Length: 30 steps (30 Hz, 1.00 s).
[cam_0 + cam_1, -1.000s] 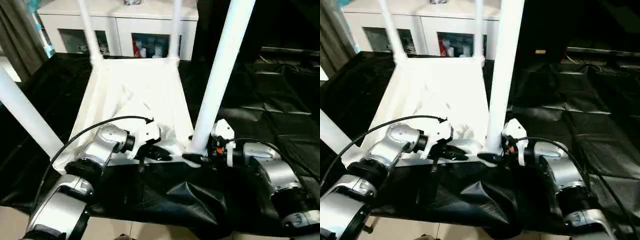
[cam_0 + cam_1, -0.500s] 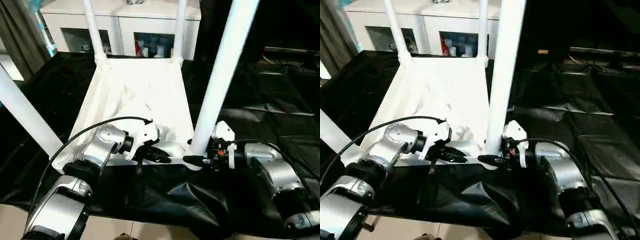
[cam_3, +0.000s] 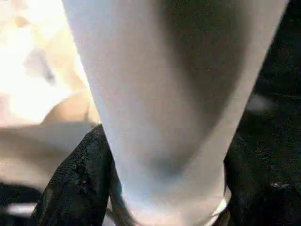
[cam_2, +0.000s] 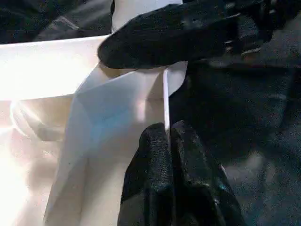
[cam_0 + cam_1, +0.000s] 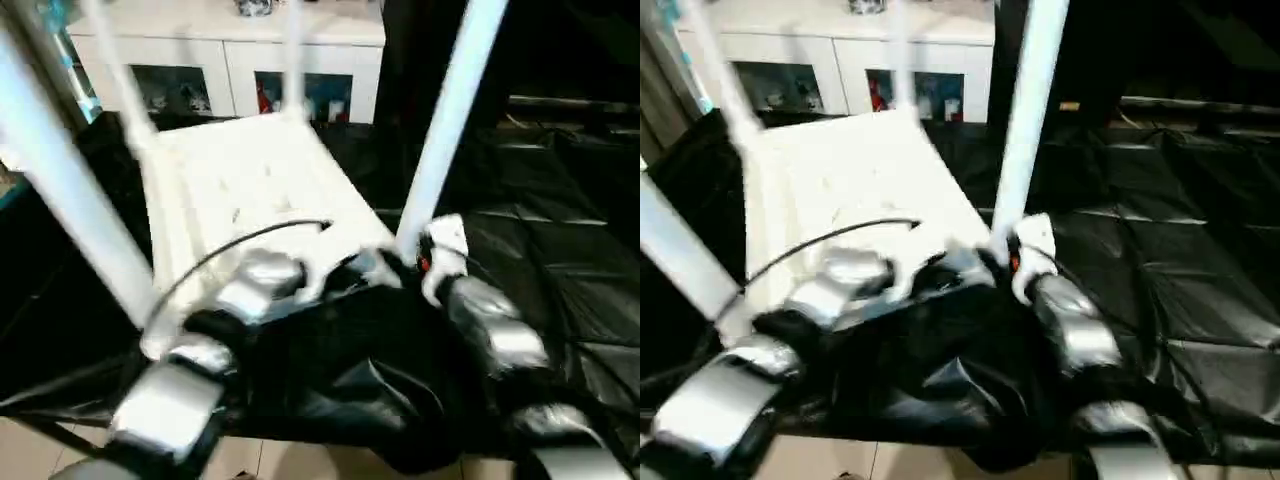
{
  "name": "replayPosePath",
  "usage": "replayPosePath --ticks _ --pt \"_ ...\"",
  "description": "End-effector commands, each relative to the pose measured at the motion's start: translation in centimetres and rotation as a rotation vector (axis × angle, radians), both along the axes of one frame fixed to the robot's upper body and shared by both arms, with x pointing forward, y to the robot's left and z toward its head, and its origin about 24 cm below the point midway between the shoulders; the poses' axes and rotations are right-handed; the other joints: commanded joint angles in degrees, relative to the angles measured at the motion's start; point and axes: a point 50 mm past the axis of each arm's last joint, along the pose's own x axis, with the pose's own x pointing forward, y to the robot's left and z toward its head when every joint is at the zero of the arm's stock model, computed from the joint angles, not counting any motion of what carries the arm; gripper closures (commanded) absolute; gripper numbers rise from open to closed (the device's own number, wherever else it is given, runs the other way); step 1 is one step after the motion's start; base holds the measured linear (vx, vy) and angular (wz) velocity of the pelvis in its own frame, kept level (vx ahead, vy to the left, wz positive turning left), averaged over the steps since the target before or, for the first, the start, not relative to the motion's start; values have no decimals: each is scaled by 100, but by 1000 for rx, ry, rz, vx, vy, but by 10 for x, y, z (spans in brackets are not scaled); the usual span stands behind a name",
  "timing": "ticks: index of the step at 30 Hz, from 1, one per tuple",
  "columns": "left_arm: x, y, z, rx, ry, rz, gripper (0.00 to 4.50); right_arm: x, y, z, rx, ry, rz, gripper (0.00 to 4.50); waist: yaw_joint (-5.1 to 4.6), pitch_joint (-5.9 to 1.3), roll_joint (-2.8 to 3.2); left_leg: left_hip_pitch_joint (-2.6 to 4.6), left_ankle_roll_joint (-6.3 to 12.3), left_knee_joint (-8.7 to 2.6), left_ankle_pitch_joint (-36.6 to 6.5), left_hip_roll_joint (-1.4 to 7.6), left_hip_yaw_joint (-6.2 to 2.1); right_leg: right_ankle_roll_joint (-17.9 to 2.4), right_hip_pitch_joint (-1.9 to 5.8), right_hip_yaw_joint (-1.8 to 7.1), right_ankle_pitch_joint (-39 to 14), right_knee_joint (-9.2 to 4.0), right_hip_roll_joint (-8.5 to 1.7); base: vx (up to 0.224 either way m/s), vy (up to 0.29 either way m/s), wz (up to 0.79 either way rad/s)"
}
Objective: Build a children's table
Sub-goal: Rotate leg to tighten
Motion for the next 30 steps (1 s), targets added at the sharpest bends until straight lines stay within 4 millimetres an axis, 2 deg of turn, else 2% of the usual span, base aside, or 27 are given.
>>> replayPosePath --ticks 1,2,3,4,5,8,13,14,15,16,18,20,25,26,28,30 --pt "1 -24 13 -79 -59 10 450 -11 39 -15 21 53 147 178 -36 -313 -73 113 223 -438 -1140 214 -106 -1186 172 204 -794 -460 -227 0 0 0" --pt "0 -26 13 -82 -60 -5 450 -11 42 -13 20 31 175 143 -21 -319 -97 103 302 -425 -1059 207 -99 -1231 192 200 -583 -440 -227 0 0 0" --pt "0 -26 13 -84 -59 -11 450 -12 42 -12 17 20 191 122 -12 -319 -94 94 373 -422 -1004 206 -98 -1262 204 198 -494 -430 -235 0 0 0" --pt "-1 -26 13 -85 -59 -26 450 -12 42 -10 21 6 219 108 -11 -309 -99 89 412 -424 -1045 205 -97 -1264 207 192 -576 -441 -238 0 0 0" --pt "-1 -24 12 -83 -58 -39 450 -13 41 -9 28 -2 239 108 -2 -304 -70 96 408 -429 -1110 208 -100 -1258 203 190 -673 -453 -245 0 0 0" --pt "-3 -14 11 -79 -49 -105 450 -16 32 -1 9 -46 371 69 0 -307 -98 88 415 -437 -1218 217 -112 -1206 222 185 -849 -470 -242 0 0 0" --pt "-6 -3 11 -91 -34 -178 450 -23 21 2 -11 -47 505 69 4 -313 -103 65 585 -408 -1051 227 -103 -1340 241 181 -470 -422 -244 0 0 0" --pt "-11 6 11 -93 -15 -252 450 -28 11 6 -13 -38 593 69 9 -310 -102 71 606 -412 -1028 231 -104 -1370 237 176 -474 -424 -244 0 0 0" --pt "-11 6 11 -93 -15 -252 450 -28 11 6 -13 -38 593 69 31 -311 -119 65 658 -400 -1008 243 -98 -1406 250 170 -447 -411 -237 0 0 0" --pt "-15 15 10 -91 4 -328 450 -32 3 11 -4 -24 669 69 39 -304 -109 60 680 -404 -996 251 -92 -1420 242 167 -460 -402 -231 0 0 0" --pt "-18 22 11 -102 24 -374 450 -37 -5 16 -10 -13 737 69 59 -304 -112 62 719 -402 -998 264 -88 -1451 243 169 -465 -398 -234 0 0 0" --pt "-21 30 12 -116 48 -411 450 -41 -13 19 -31 8 802 69 70 -307 -99 79 701 -405 -1009 280 -83 -1504 212 170 -457 -385 -229 0 0 0" --pt "-25 43 11 -99 77 -457 450 -44 -23 21 -52 38 857 69 105 -302 -93 87 549 -425 -1120 287 -85 -1507 202 182 -610 -387 -243 0 0 0" --pt "-26 45 11 -97 80 -460 450 -44 -24 21 -56 45 865 69 107 -303 -97 89 540 -422 -1103 285 -83 -1509 201 183 -588 -387 -242 0 0 0" --pt "-26 48 11 -96 84 -465 450 -45 -25 21 -60 55 879 99 121 -315 -104 85 540 -413 -1009 285 -81 -1529 205 186 -446 -367 -246 0 0 0" --pt "-27 51 12 -98 87 -469 450 -47 -25 21 -64 65 895 99 139 -325 -107 82 592 -396 -863 278 -77 -1539 206 187 -270 -343 -240 0 0 0"
